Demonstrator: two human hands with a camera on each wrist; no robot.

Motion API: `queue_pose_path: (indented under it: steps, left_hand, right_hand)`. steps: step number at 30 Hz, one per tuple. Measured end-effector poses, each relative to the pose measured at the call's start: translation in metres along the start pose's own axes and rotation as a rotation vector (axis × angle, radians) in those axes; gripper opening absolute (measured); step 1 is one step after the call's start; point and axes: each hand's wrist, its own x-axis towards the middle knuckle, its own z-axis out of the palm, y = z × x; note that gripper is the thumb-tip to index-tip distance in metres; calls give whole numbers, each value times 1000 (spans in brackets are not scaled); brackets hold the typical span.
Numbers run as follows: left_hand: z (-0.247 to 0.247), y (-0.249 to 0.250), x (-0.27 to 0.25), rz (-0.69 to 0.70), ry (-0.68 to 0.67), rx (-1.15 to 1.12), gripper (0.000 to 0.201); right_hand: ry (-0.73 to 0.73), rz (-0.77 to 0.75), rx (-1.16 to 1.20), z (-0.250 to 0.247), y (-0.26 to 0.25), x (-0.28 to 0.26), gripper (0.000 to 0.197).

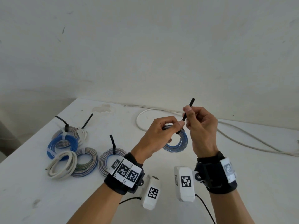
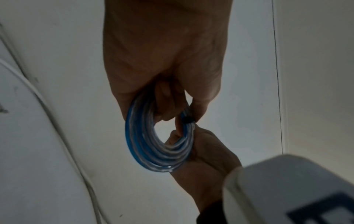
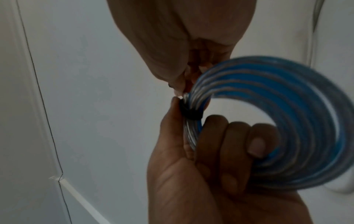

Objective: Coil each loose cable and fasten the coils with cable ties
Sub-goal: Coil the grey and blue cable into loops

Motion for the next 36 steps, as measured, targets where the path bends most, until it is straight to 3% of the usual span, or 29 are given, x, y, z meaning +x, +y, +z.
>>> queue_pose_path:
  steps: [7, 14, 18, 21, 23, 27, 29, 32, 36]
  left_hand:
    - [5, -4, 1, -79, -38, -137, 28]
    - [-6, 5, 0, -226, -148, -417, 27]
    - [-18, 1, -17, -318, -180, -709, 27]
    - [-37, -6, -39, -310, -301, -1049, 42]
    - [-49, -6, -51, -264, -304, -1134, 57]
    - [-80, 8, -75, -266, -135, -878, 86]
    - [-97, 15, -92, -294, -87, -672, 90]
    - [-116, 17, -118, -267, 17, -349, 59]
    - [-134, 13, -144, -246, 125, -158, 29]
  right_hand:
    - [100, -87, -31, 4, 1, -3, 20]
    - [63, 100, 224, 14, -13, -13, 16]
    - [-169, 304, 484, 22, -34, -24, 16]
    - [-414, 238, 436, 36, -58, -34, 15]
    - [-454, 172, 367, 50, -70, -40, 16]
    - [-424, 22, 140, 75, -89, -52, 25]
    - [-415, -42, 5, 88, -95, -55, 29]
    - [-451, -58, -136, 106, -94, -62, 27]
    - [-515, -77, -264, 126, -83, -76, 23]
